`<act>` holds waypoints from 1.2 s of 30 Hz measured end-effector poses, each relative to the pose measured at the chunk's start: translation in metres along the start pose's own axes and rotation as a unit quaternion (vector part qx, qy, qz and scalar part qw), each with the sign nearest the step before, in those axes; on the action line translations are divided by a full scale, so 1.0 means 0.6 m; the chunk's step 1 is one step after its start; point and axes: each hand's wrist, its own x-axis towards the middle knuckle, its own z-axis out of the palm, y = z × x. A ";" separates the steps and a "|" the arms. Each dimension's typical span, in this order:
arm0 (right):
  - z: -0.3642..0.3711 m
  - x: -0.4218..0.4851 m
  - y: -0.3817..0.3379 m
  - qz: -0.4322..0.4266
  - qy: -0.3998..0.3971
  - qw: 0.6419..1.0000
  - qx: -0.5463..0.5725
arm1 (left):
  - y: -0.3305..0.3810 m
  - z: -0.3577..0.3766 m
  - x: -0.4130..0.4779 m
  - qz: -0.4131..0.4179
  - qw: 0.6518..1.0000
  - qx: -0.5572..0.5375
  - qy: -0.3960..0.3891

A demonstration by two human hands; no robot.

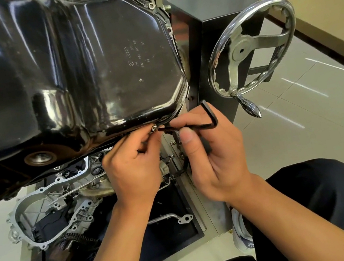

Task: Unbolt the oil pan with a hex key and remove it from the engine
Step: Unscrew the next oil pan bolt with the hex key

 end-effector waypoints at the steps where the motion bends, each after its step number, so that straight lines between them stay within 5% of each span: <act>1: 0.001 -0.001 0.000 -0.001 -0.002 1.000 0.002 | 0.000 0.000 -0.001 -0.002 1.000 -0.001 0.001; 12: 0.014 -0.004 0.004 -0.013 -0.025 0.999 -0.028 | 0.004 0.000 0.001 -0.011 1.000 -0.001 -0.013; 21: 0.011 -0.002 0.006 -0.041 -0.085 0.995 -0.026 | 0.015 -0.008 0.002 0.099 0.994 -0.021 -0.042; 30: 0.005 -0.003 -0.008 -0.057 0.026 0.998 -0.013 | 0.018 -0.009 0.004 0.100 0.995 -0.016 0.001; 36: 0.015 -0.010 -0.007 -0.041 -0.008 0.999 0.018 | 0.020 -0.005 0.002 0.087 0.996 -0.006 0.021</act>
